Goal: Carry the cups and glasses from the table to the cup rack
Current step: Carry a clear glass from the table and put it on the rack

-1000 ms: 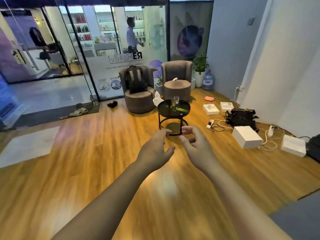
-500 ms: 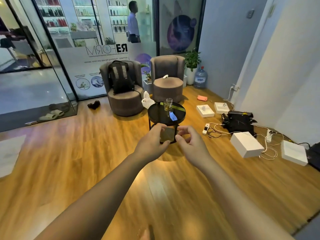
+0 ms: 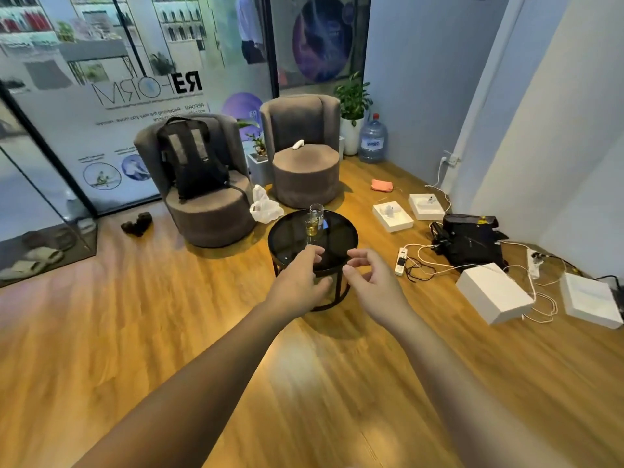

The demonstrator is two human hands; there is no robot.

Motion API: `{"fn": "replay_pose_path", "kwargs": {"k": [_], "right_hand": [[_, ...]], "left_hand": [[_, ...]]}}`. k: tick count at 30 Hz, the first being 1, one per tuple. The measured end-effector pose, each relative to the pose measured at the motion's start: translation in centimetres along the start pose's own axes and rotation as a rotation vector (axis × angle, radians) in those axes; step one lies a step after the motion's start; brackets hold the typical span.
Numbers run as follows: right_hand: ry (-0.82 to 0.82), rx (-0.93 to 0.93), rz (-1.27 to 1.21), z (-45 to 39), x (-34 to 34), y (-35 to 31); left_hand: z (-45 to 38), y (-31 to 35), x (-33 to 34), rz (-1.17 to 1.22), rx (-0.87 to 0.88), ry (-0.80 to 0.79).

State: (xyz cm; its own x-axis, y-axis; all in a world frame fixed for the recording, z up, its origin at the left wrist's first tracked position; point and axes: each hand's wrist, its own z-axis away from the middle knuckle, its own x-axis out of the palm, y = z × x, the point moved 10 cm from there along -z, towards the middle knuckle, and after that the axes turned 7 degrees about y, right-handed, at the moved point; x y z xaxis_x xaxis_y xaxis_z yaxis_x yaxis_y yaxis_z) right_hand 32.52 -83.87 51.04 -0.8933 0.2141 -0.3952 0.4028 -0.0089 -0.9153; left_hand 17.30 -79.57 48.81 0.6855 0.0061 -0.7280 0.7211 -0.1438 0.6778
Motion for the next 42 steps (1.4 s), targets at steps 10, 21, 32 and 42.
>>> {"fn": "replay_pose_path", "kwargs": {"k": [10, 21, 32, 42], "right_hand": [[-0.038, 0.075, 0.033, -23.1, 7.8, 5.2], [-0.141, 0.173, 0.113, -43.2, 14.3, 10.0], [-0.139, 0.332, 0.225, -59.3, 25.2, 21.5], [-0.174, 0.49, 0.298, -69.5, 34.5, 36.3]], "left_hand": [[-22.6, -8.3, 4.5, 0.035, -0.105, -0.026], [-42.0, -17.7, 8.2, 0.116, -0.282, -0.066], [-58.4, -30.6, 18.5, 0.151, -0.373, -0.211], [-67.9, -44.8, 30.1, 0.076, -0.549, -0.308]]}}
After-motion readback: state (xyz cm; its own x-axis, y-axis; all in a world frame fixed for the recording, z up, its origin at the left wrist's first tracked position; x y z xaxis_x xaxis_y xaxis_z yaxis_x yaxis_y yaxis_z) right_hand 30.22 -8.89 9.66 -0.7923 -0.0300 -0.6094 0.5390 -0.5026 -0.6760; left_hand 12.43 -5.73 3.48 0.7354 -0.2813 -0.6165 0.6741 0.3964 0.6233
